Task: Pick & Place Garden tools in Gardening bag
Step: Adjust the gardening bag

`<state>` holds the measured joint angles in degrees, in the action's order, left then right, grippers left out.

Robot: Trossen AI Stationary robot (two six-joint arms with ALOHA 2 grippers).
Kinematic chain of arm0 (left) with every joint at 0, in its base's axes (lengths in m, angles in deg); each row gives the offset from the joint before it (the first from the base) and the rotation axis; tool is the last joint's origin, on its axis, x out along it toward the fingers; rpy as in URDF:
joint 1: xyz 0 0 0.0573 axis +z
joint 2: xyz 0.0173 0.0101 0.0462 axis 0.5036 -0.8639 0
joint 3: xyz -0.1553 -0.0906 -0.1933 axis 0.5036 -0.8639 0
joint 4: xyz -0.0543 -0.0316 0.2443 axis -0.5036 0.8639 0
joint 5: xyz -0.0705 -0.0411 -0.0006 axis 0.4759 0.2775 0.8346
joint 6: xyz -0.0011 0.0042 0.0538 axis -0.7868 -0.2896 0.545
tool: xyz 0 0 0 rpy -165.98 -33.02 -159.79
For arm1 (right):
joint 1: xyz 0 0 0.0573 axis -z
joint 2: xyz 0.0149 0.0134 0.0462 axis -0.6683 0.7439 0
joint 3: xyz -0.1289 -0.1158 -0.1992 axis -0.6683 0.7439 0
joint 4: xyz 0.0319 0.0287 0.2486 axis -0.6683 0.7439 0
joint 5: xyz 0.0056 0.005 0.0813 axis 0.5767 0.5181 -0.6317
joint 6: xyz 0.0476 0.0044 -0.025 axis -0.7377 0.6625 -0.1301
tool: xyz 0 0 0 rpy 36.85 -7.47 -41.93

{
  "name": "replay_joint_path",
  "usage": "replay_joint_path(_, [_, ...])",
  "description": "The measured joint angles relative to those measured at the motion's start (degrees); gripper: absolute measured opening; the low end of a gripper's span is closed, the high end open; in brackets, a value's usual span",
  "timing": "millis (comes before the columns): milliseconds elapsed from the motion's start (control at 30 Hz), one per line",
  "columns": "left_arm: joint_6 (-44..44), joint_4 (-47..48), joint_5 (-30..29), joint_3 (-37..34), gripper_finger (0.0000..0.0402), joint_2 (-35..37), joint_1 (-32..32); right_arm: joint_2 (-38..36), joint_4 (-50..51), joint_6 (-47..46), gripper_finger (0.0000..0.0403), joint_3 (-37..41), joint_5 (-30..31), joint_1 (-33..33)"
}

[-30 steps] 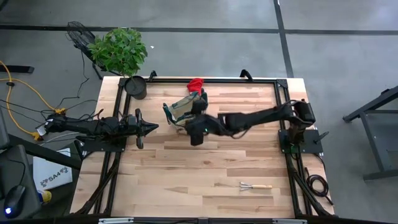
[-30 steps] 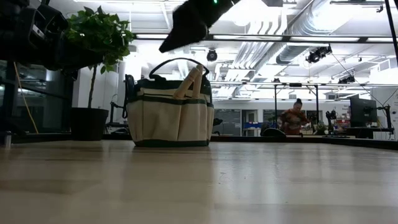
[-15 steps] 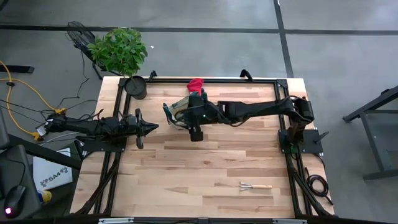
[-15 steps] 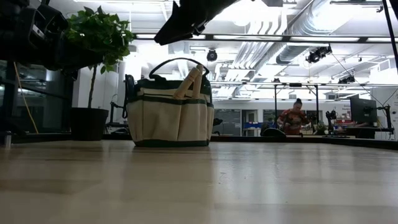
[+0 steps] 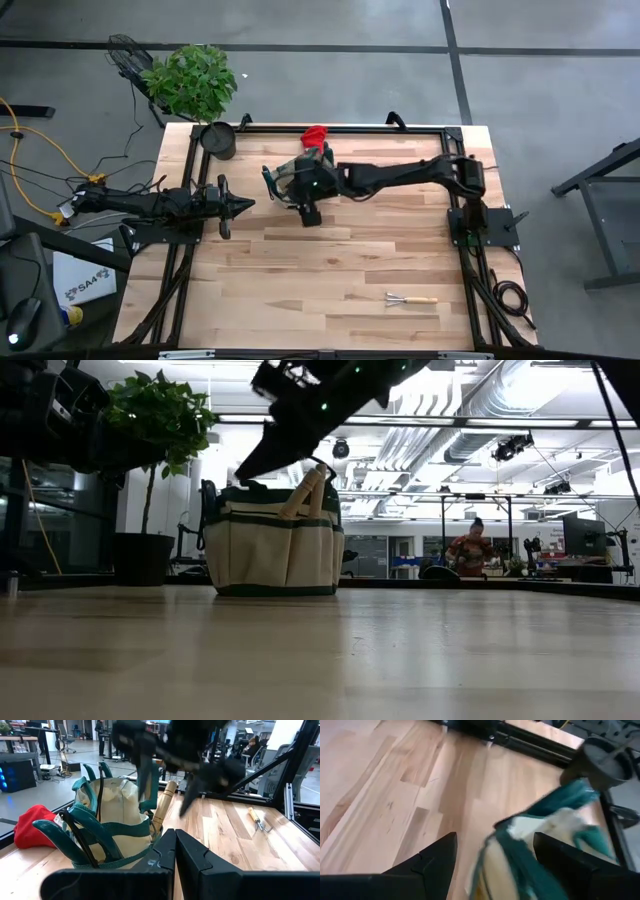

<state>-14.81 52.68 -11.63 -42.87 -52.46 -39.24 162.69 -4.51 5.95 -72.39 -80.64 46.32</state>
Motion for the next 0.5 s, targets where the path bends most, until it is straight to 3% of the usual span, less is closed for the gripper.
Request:
replay_joint_path(133, [0.01, -0.02, -0.01, 0.0, 0.0003, 0.0, -0.01, 2.42, -1.99, 0.17, 0.0254, 0.0, 0.25, -0.45])
replay_joint_path(500, [0.01, -0.01, -0.02, 0.0, 0.0003, 0.0, -0.02, 4.59, -4.57, 1.3, 0.0254, 0.0, 9.03, -0.58])
